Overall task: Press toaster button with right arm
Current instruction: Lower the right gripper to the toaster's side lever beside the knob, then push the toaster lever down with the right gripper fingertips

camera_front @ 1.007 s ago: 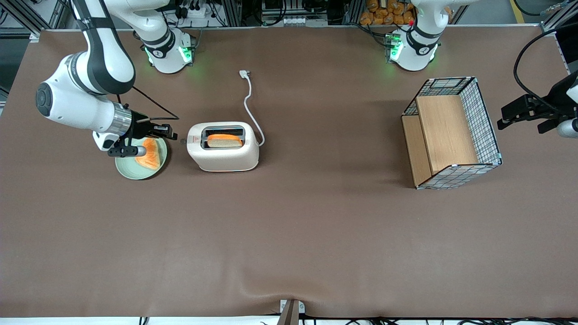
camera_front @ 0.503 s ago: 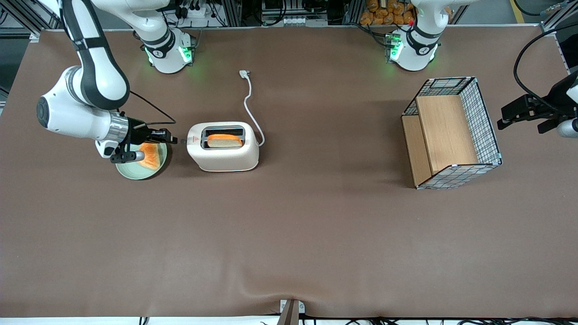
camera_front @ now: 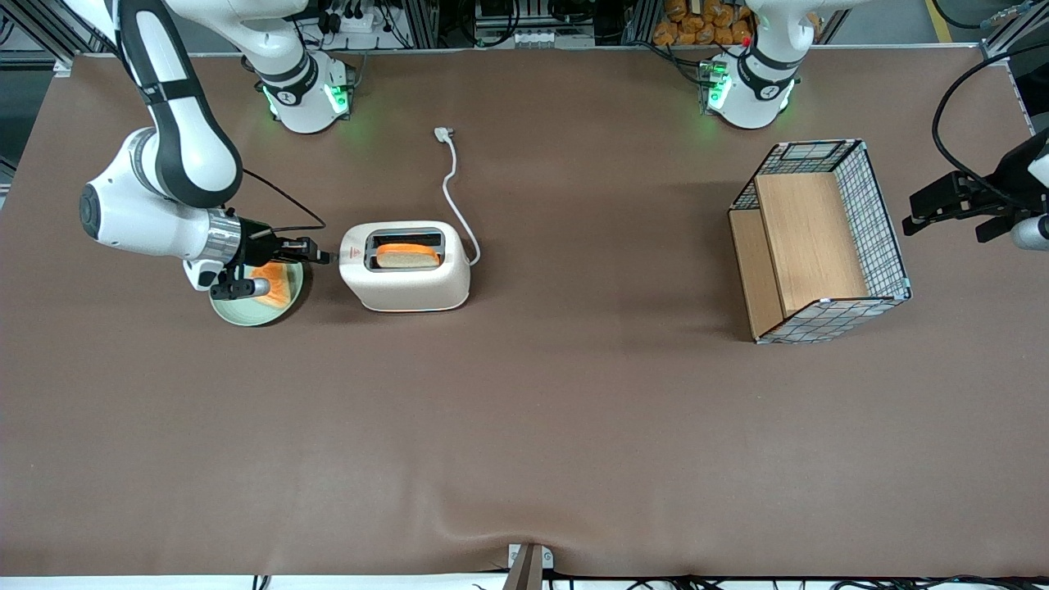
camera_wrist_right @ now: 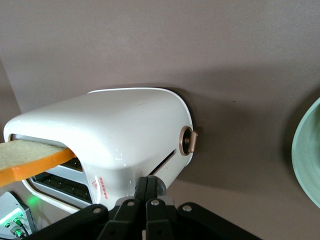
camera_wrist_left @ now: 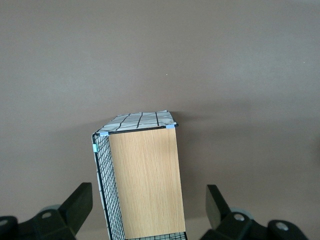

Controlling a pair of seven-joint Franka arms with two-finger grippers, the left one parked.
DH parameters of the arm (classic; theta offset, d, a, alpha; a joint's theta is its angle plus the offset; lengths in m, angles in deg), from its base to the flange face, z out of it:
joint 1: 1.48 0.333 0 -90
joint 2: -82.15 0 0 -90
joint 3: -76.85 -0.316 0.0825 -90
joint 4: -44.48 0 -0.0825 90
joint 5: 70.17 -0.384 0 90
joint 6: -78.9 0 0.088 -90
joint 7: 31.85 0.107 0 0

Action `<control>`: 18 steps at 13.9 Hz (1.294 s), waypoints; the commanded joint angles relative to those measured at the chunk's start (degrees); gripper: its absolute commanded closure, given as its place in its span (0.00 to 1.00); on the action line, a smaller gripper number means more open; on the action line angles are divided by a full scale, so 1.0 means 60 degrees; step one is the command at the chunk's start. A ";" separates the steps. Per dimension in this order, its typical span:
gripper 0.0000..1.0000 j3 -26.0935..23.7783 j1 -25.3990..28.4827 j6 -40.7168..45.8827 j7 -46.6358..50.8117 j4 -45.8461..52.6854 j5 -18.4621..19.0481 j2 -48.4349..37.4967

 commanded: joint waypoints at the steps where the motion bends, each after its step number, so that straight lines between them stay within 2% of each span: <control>1: 1.00 -0.0027 0.0076 -0.0173 -0.0412 -0.0147 -0.0332 -0.0049; 6: 1.00 -0.0027 0.0032 -0.0246 -0.0895 -0.0147 -0.0347 0.0360; 9: 1.00 -0.0012 0.0032 -0.0247 -0.1128 -0.0162 -0.0682 0.0580; 13: 1.00 -0.0012 -0.0085 -0.0290 -0.1540 -0.0147 -0.0728 0.0888; 18: 1.00 -0.0012 -0.0421 -0.0290 -0.2709 -0.0147 -0.1401 0.1488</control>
